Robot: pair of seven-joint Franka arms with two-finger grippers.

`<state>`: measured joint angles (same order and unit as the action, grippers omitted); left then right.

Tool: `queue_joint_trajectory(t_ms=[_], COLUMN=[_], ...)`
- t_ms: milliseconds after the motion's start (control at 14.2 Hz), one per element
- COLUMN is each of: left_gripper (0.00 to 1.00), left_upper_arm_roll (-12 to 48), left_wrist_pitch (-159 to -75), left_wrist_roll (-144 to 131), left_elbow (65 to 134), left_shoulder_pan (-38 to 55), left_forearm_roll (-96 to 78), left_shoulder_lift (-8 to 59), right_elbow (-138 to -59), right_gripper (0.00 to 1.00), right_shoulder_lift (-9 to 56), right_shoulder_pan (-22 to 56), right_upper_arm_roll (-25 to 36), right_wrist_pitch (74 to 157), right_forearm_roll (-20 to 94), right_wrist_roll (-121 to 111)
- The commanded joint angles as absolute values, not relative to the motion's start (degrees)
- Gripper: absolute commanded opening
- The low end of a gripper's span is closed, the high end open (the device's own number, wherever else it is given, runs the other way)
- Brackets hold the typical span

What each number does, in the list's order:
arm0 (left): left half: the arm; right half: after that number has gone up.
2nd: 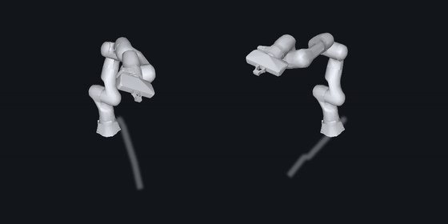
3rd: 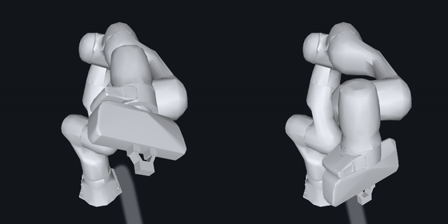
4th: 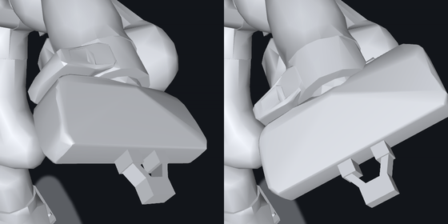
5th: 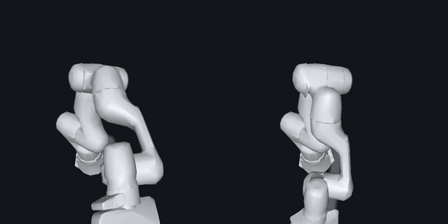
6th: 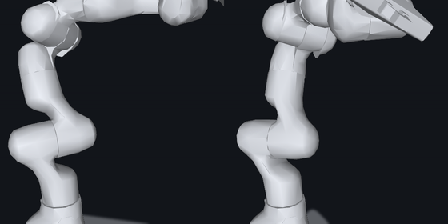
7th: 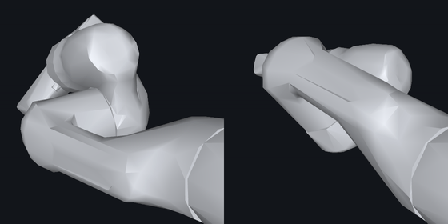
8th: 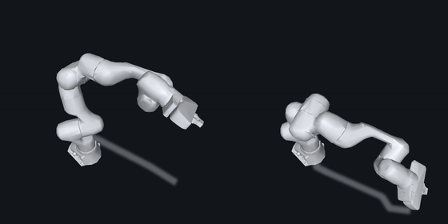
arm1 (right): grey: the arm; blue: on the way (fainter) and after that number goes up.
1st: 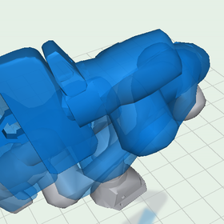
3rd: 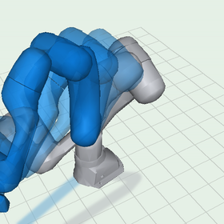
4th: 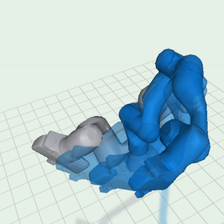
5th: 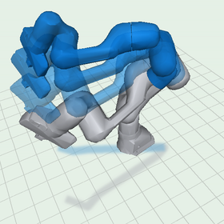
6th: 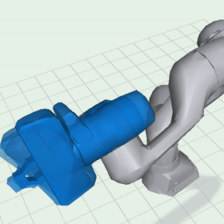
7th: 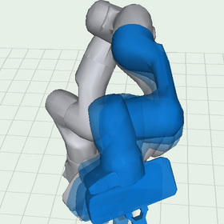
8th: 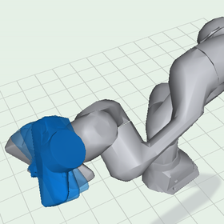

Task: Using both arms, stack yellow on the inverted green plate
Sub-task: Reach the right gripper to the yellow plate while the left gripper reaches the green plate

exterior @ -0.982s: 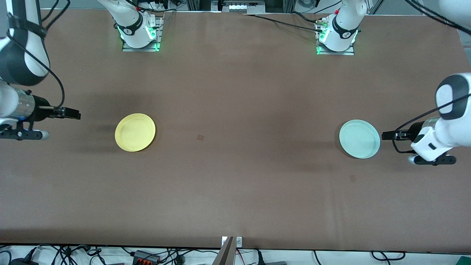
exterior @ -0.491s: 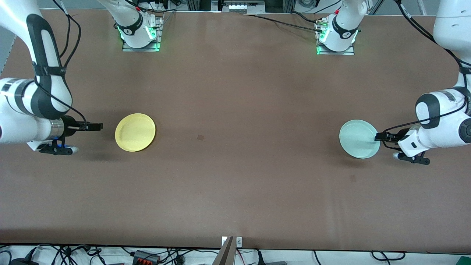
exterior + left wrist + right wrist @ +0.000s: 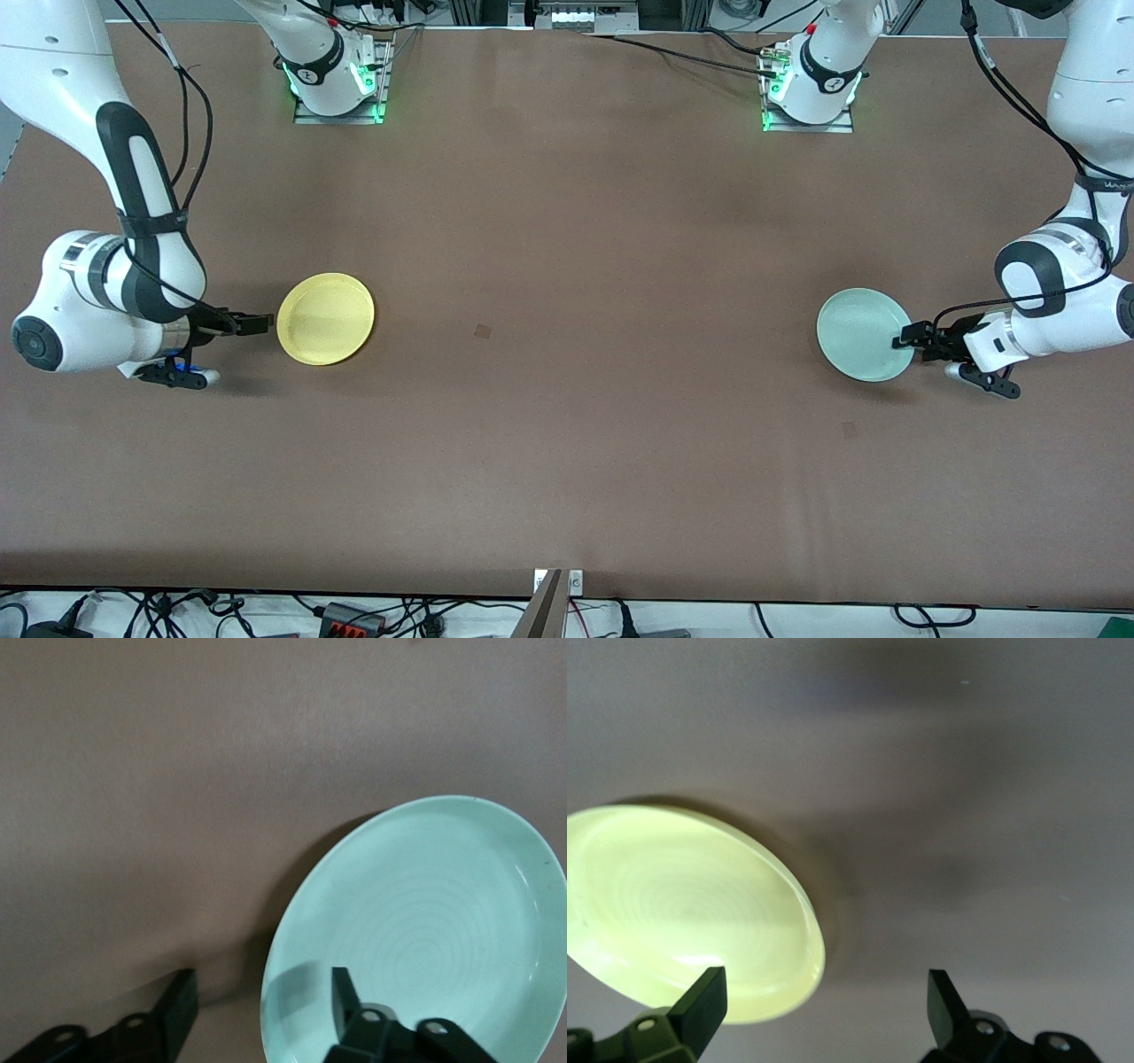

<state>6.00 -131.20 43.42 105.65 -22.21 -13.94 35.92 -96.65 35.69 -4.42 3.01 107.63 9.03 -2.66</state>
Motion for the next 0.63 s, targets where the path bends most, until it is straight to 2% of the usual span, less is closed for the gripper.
queue_joint_trajectory(t_ms=[0,70,211,561], left_gripper=[0.01,0.01,0.01,0.01], left_upper_arm_roll=[6.6,6.6,6.6,6.6], left_wrist_pitch=[-132.0,-132.4,-132.5,-132.3], left_wrist_roll=[46.0,46.0,45.9,45.1], left_elbow=[105.2,105.2,105.2,103.0], left_shoulder_pan=[-22.6,-22.8,-22.8,-22.0], left_forearm_roll=[-15.0,-15.0,-15.1,-15.0], left_shoulder_lift=[36.5,36.6,36.7,36.1], right_elbow=[-96.0,-96.1,-96.2,-96.4], right_gripper=[0.94,0.87,0.80,0.44], right_shoulder_lift=[38.2,38.4,39.5,40.2], right_shoulder_pan=[-5.0,-4.8,-4.8,-4.6], right_upper_arm_roll=[2.5,2.5,2.5,2.5], right_wrist_pitch=[108.9,108.6,108.5,107.5], right_forearm_roll=[11.7,11.8,11.8,11.7], right_wrist_roll=[-3.3,-3.3,-3.4,-3.4])
